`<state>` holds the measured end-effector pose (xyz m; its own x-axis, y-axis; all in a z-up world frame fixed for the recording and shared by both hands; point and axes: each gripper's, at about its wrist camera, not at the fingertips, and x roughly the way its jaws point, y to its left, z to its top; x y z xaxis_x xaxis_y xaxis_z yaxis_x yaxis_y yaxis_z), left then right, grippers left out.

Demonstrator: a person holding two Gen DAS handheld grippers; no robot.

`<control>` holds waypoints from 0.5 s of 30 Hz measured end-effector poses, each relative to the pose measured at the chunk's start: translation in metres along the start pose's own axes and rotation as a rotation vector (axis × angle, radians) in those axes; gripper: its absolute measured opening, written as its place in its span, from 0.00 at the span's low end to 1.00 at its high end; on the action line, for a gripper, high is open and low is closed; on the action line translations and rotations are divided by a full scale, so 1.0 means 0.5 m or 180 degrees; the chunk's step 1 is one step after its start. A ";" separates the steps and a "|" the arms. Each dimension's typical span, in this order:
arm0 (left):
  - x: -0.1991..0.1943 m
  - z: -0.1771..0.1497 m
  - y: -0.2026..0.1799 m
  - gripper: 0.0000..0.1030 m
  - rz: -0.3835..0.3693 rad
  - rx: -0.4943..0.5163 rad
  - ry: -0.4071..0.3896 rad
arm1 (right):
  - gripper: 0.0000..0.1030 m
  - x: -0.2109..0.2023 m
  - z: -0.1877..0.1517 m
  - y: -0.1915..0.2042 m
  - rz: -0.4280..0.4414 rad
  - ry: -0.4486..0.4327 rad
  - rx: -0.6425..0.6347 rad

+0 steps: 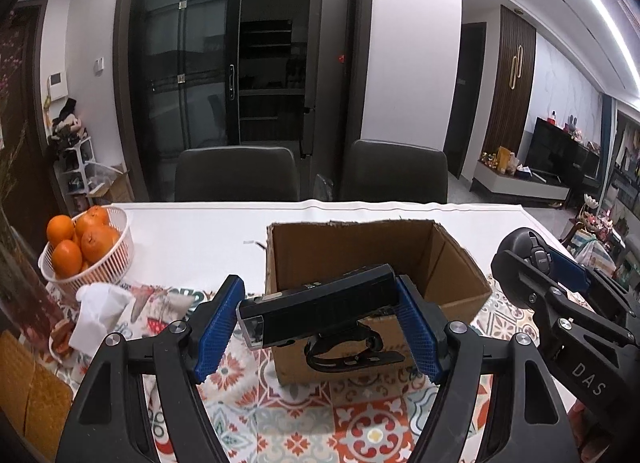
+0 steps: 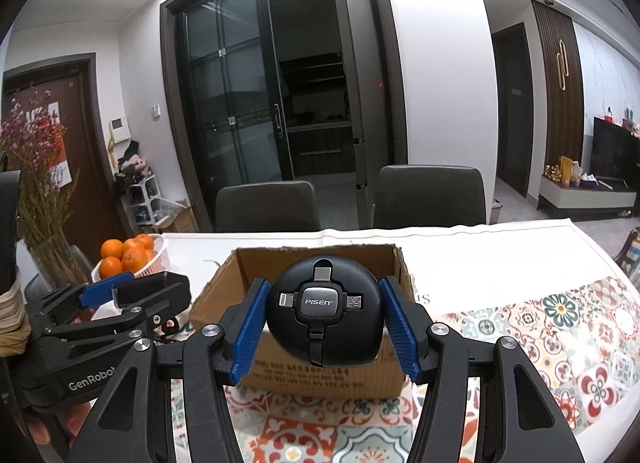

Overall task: Organize rigid objects
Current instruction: 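Lift and carry the bike light and hub with both grippers over the box, then lower both grippers into the box and open them to release the bike light and hub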

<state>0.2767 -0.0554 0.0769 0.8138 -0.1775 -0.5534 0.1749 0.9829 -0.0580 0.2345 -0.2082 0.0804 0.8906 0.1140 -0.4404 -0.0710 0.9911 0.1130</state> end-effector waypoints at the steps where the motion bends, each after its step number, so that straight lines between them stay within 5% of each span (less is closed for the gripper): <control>1: 0.005 0.005 -0.001 0.73 -0.0002 0.0008 -0.0003 | 0.55 0.007 0.004 -0.001 -0.0001 0.0013 0.0004; 15: 0.089 0.045 -0.015 0.73 -0.0041 0.0225 0.0128 | 0.55 0.092 0.030 -0.010 -0.0036 0.0187 -0.0016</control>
<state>0.3240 -0.0719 0.0715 0.7886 -0.1865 -0.5859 0.2250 0.9743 -0.0073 0.2824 -0.2089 0.0728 0.8634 0.1064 -0.4932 -0.0634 0.9926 0.1033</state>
